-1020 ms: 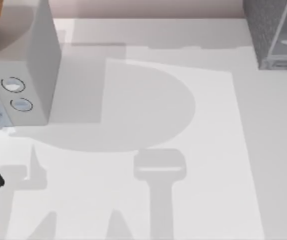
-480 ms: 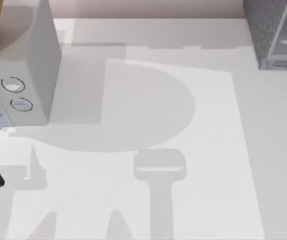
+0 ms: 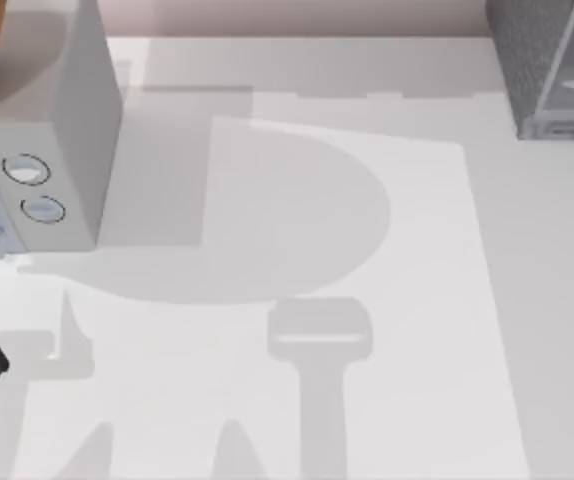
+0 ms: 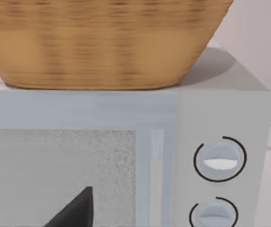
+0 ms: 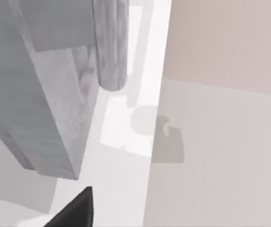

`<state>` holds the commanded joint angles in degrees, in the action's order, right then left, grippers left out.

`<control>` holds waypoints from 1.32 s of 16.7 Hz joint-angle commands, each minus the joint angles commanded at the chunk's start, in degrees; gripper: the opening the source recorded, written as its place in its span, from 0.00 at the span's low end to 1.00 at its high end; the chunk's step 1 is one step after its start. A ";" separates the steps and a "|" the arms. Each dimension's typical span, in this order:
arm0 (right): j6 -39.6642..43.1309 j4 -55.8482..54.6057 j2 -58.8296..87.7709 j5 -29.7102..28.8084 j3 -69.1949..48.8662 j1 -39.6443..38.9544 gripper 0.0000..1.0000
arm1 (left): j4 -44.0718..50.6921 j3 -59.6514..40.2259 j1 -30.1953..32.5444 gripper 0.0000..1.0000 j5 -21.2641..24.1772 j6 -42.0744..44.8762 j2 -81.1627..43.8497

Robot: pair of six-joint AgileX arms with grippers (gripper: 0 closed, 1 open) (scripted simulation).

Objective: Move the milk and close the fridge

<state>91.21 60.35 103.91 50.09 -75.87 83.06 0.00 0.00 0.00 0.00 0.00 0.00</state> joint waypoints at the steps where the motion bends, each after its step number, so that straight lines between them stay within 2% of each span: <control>1: -4.88 -4.03 -0.22 -0.50 -0.22 -2.50 1.00 | 0.00 0.00 0.00 1.00 0.00 0.00 0.00; 7: -36.55 -28.06 -0.49 -3.50 -0.27 -16.84 1.00 | 0.00 0.00 0.00 1.00 0.00 0.00 0.00; 11: -50.20 -39.03 0.77 -5.44 0.86 -26.03 1.00 | 0.00 0.00 0.00 1.00 0.00 0.00 0.00; 14: -54.07 -42.75 1.14 -6.77 1.24 -29.51 1.00 | 0.00 0.00 0.00 1.00 0.00 0.00 0.00; 20: -54.21 -43.07 0.84 -6.84 1.33 -29.28 1.00 | 0.00 0.00 0.00 1.00 0.00 0.00 0.00; 22: -55.73 -44.04 0.12 -8.56 2.14 -31.14 1.00 | 0.00 0.00 0.00 1.00 0.00 0.00 0.00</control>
<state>35.48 16.31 104.04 41.53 -73.73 51.92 0.00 0.00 0.00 0.00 0.00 0.00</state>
